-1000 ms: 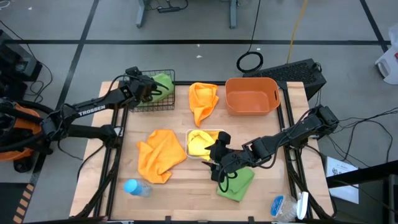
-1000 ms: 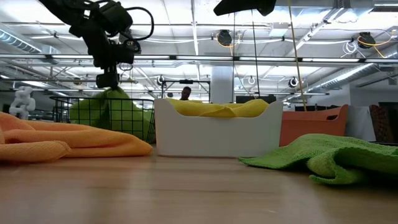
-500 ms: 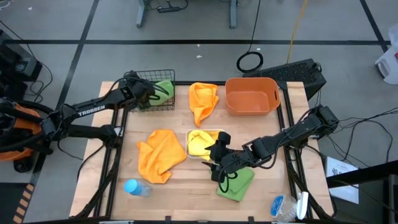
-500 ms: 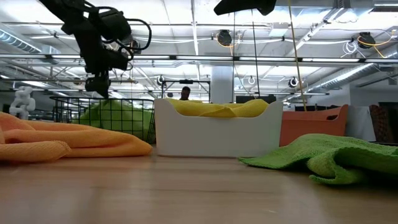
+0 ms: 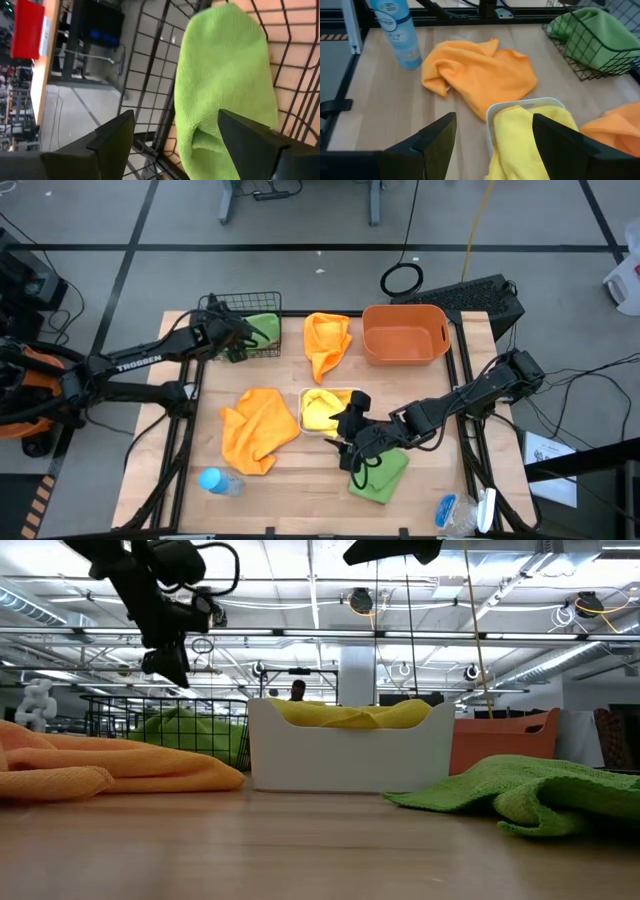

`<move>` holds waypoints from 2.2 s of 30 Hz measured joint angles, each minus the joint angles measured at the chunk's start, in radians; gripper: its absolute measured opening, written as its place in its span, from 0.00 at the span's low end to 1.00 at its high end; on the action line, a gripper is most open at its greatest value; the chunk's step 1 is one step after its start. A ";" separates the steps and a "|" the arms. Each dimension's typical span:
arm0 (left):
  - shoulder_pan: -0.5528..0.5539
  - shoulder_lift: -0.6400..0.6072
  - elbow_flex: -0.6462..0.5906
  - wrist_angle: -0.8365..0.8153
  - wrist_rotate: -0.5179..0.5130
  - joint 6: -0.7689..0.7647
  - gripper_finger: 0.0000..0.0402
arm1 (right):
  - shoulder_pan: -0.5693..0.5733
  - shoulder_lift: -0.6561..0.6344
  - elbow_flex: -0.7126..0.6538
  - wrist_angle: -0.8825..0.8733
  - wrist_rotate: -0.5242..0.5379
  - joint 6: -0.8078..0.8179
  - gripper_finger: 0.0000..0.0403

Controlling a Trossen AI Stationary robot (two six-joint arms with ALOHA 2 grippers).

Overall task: Sort microfiber towel by color & place in baskets
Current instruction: Put the green microfiber towel into the black wire basket

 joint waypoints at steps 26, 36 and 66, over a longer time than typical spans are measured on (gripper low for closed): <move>-0.271 -0.160 0.045 0.192 0.503 -0.636 0.72 | 0.210 0.019 0.000 -0.374 -0.036 0.484 0.63; -0.639 -0.156 0.015 0.218 0.467 -0.684 0.72 | 0.358 0.143 -0.001 -0.462 -0.068 0.793 0.66; -0.848 0.049 0.011 0.319 0.199 -0.712 0.72 | 0.205 0.136 -0.447 -0.100 -0.150 0.877 0.62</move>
